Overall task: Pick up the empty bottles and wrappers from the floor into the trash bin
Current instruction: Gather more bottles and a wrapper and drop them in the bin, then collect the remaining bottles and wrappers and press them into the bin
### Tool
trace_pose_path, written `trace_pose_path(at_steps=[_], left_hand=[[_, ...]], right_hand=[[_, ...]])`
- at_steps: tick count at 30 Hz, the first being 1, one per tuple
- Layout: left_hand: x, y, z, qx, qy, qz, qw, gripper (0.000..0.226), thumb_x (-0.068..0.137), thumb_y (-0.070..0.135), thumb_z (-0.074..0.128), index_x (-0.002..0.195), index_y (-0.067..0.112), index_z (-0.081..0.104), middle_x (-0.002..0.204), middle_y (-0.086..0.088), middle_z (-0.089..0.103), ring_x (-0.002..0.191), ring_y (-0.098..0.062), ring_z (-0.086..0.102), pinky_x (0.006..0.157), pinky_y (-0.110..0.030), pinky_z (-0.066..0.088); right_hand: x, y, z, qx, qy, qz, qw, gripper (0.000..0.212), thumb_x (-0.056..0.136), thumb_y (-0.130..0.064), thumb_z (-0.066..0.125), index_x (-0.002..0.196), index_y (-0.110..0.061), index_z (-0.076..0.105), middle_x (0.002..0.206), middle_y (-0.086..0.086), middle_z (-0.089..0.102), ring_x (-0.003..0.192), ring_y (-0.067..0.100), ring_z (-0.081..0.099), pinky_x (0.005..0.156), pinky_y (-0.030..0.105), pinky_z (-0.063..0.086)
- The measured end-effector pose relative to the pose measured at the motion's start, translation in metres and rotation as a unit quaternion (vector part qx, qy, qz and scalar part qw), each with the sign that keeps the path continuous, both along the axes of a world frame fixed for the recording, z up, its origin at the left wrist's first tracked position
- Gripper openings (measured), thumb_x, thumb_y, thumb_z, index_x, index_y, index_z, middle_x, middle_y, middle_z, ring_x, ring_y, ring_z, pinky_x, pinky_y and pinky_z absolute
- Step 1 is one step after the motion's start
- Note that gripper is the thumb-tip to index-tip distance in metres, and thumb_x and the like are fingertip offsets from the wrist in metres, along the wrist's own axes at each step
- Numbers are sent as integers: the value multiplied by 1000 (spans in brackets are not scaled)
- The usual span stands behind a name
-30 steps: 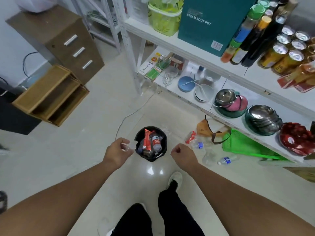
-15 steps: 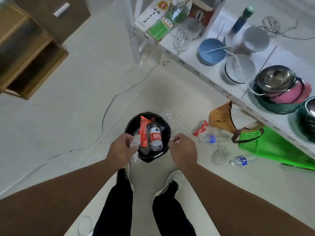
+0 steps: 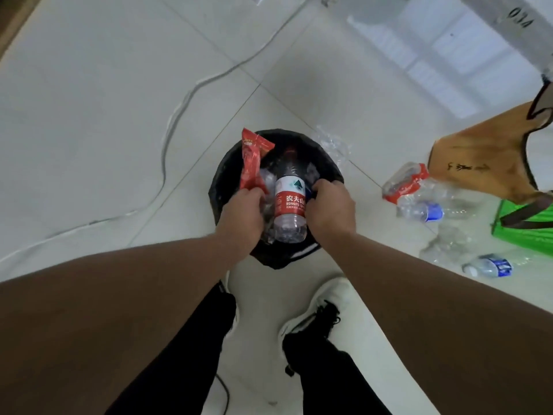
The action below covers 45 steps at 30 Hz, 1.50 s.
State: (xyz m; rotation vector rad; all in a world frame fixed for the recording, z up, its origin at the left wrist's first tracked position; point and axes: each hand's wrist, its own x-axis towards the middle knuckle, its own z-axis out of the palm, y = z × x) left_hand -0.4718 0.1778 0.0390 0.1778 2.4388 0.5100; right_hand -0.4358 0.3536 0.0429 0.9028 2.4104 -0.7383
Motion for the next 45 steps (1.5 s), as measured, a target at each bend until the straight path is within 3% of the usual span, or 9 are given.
trace_pose_path(at_steps=[5,10,16,19,25,28,32,36,45], left_hand=[[-8,3,7,-13,32,-21,999,26,103,30,63,129,26,60,118,0,66,103,-23,67,90,-46,59],[-3,-7,54,-11,55,-49,997,28,101,39,64,125,26,62,123,1,56,93,-18,62,78,-37,56],[4,-12,109,2,16,-3,1000,32,97,37,67,126,26,60,123,3,49,99,-18,60,85,-35,55],[10,-14,136,17,28,7,999,35,95,39,70,127,29,60,126,4,52,111,-17,57,92,-35,53],[32,-2,211,19,24,-35,999,56,89,43,75,139,30,54,136,5,52,123,-20,53,94,-33,47],[39,25,263,37,18,-52,998,64,89,44,75,146,27,52,141,1,52,130,-23,51,105,-42,48],[43,59,329,70,10,-16,997,69,90,50,75,150,30,48,147,-2,46,131,-23,52,109,-49,49],[40,83,376,94,19,-28,995,69,89,49,75,150,31,49,150,0,44,138,-22,47,116,-45,42],[41,92,425,103,3,-130,986,68,88,49,77,148,29,51,144,-3,48,138,-26,44,118,-48,41]], right_hand=[[-7,-3,12,3,5,-67,998,23,97,-24,58,116,-18,69,106,7,68,85,26,61,72,33,47],[20,5,63,-39,-10,-66,997,15,95,-31,55,106,-24,62,102,0,56,83,26,60,75,37,46],[58,21,116,-71,4,-90,993,8,96,-31,58,104,-30,56,106,-4,53,80,13,56,73,35,44],[75,34,141,-89,4,-101,991,17,96,-32,62,113,-27,60,113,-2,52,84,16,60,76,33,44],[110,66,218,-133,-13,-121,984,55,89,-49,68,139,-29,58,132,0,52,118,22,61,97,37,49],[124,88,268,-139,-10,-130,982,68,86,-54,73,147,-29,55,143,3,50,125,25,61,106,39,48],[144,110,330,-155,9,-147,977,77,85,-61,74,152,-31,52,147,4,49,132,25,57,106,38,45],[162,127,374,-151,24,-173,973,81,83,-65,73,154,-33,49,152,4,49,137,25,53,101,36,42],[212,103,432,-145,55,-271,950,83,82,-64,75,153,-29,52,151,7,50,138,25,54,110,37,44]])
